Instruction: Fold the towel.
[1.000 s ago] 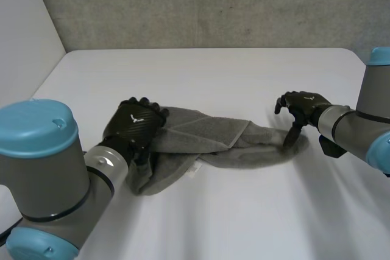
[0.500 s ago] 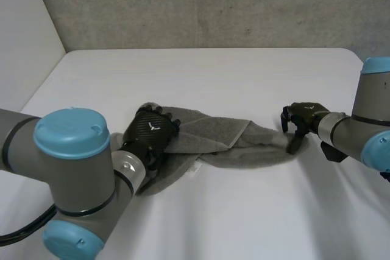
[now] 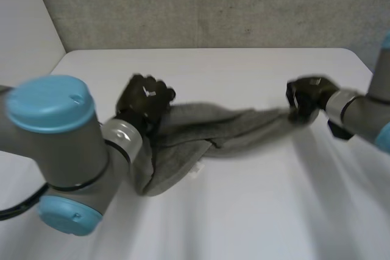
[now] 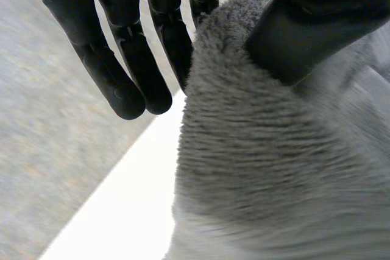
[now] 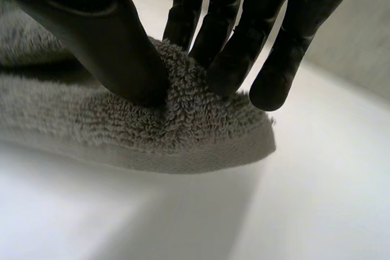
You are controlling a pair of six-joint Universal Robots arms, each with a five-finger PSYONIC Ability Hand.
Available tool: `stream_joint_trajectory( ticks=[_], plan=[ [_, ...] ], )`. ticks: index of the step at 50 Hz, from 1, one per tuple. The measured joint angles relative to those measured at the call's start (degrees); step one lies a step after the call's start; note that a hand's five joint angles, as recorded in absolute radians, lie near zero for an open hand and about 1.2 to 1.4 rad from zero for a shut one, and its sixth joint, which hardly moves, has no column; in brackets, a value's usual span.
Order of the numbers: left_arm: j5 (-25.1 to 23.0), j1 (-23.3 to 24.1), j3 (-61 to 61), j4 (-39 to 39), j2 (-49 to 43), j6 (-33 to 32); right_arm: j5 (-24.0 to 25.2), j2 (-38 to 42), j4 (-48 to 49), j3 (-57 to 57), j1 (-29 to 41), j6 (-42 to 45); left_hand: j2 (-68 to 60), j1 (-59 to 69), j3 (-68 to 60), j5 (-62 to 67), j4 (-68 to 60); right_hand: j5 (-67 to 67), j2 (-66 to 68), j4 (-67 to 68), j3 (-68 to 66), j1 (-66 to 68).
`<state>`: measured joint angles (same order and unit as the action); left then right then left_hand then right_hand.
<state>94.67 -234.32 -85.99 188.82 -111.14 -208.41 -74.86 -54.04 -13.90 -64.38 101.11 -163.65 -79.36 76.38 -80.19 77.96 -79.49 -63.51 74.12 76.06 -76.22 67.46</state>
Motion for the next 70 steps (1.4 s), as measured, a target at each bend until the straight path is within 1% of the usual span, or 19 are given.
stream_joint_trajectory(
  ticks=[6,8,9,13,16,20,26,30,34,35,36,37,39,42,44,48,56,62,70],
  plan=[
    [-0.1,-2.9,0.2,0.0,7.3,0.4,5.2,-12.9,-1.4,1.2,-0.3,0.8,-5.3,3.2,-7.4,4.6,-6.9,0.0,0.1,0.0,0.0,0.0],
    [-0.2,-3.9,0.2,0.0,8.9,0.5,6.4,-15.0,-2.2,1.8,-0.3,1.3,-5.3,3.2,-7.6,4.6,-7.2,0.0,0.1,0.0,0.0,0.0],
    [-0.2,-5.1,0.2,0.0,10.6,0.7,8.1,-17.6,-4.0,2.9,-0.4,2.6,-5.3,3.2,-7.8,4.6,-7.2,0.0,0.3,0.0,-0.1,0.0],
    [-0.4,-7.8,0.3,-0.1,13.6,1.9,10.6,-20.9,-9.7,5.1,-0.6,8.6,-5.3,3.2,-7.8,4.6,-7.2,0.0,0.3,0.0,-0.3,0.0],
    [-0.5,-9.1,0.4,-0.5,14.4,3.0,11.1,-21.3,-13.8,5.8,-0.6,14.5,-5.3,3.2,-7.8,4.6,-7.2,0.0,0.3,0.0,-0.3,0.0],
    [-1.4,-10.2,0.3,-2.5,13.4,4.1,10.4,-19.3,-19.7,6.2,0.1,26.3,-5.3,3.2,-7.9,4.6,-7.2,0.0,0.3,0.0,-0.3,0.0],
    [-4.0,-10.4,3.0,-7.2,6.2,4.3,5.9,-12.2,-19.1,9.0,2.6,34.5,-5.4,3.2,-8.0,4.6,-7.2,0.0,0.3,0.0,-0.3,0.0],
    [-4.7,-10.5,10.2,-8.9,1.3,4.1,2.2,-8.1,-10.2,13.9,5.5,35.0,-5.5,3.2,-8.1,4.6,-7.2,0.0,0.3,0.0,-0.3,0.0],
    [-3.7,-11.1,20.6,-7.9,-0.7,4.0,-1.5,-6.7,5.3,17.6,7.9,33.3,-5.6,3.2,-8.1,4.6,-7.2,0.0,0.3,0.0,-0.3,0.0],
    [-3.1,-11.4,24.1,-6.9,-0.9,4.0,-2.8,-6.9,11.5,17.9,8.5,32.2,-5.7,3.2,-8.1,4.6,-7.2,0.0,0.3,0.0,-0.3,0.0],
    [-2.3,-11.8,27.7,-5.4,-0.9,4.0,-4.1,-7.6,18.2,17.7,8.8,30.8,-5.7,3.2,-8.1,4.6,-7.2,0.0,0.3,0.0,-0.3,0.0],
    [-2.0,-11.9,29.1,-4.8,-0.9,4.0,-4.6,-8.0,21.1,17.5,8.9,30.2,-5.8,3.2,-8.1,4.6,-7.2,0.0,0.3,0.0,-0.3,0.0],
    [-0.4,-12.6,35.8,-0.3,-0.5,4.1,-6.8,-11.6,35.9,14.6,9.1,26.2,-5.9,3.2,-8.2,4.6,-7.2,0.0,0.3,0.0,-0.3,0.0],
    [0.7,-13.1,39.8,4.2,0.2,4.2,-8.0,-16.0,46.7,10.5,9.0,22.2,-5.9,3.2,-8.2,4.6,-7.2,0.0,0.3,0.0,-0.3,0.0],
    [1.1,-13.2,40.4,6.1,0.8,4.3,-7.9,-18.1,49.7,8.0,8.9,20.3,-5.9,3.2,-8.2,4.6,-7.2,0.0,0.3,0.0,-0.3,0.0],
    [1.1,-13.2,36.1,7.9,2.2,4.4,-6.0,-19.9,48.4,3.9,8.9,18.4,-5.9,3.2,-8.2,4.9,-7.2,-0.2,0.6,0.0,-0.3,0.0],
    [-1.5,-13.5,12.2,12.1,5.1,4.3,1.6,-16.7,32.2,-2.4,9.2,20.0,-5.9,3.2,-8.3,5.1,-7.2,-0.3,0.7,0.0,-0.3,0.0],
    [-5.2,-14.1,-6.4,19.0,4.9,3.7,5.1,-11.8,25.4,-10.3,9.1,26.5,-5.9,3.2,-8.3,5.1,-7.2,-0.3,0.9,0.0,-0.4,0.1],
    [-8.3,-14.6,-22.8,26.3,2.7,-1.0,6.2,-5.9,25.3,-23.6,8.7,38.6,-5.9,3.2,-8.3,5.1,-7.2,-0.2,0.8,-0.2,0.0,0.1]
  ],
)
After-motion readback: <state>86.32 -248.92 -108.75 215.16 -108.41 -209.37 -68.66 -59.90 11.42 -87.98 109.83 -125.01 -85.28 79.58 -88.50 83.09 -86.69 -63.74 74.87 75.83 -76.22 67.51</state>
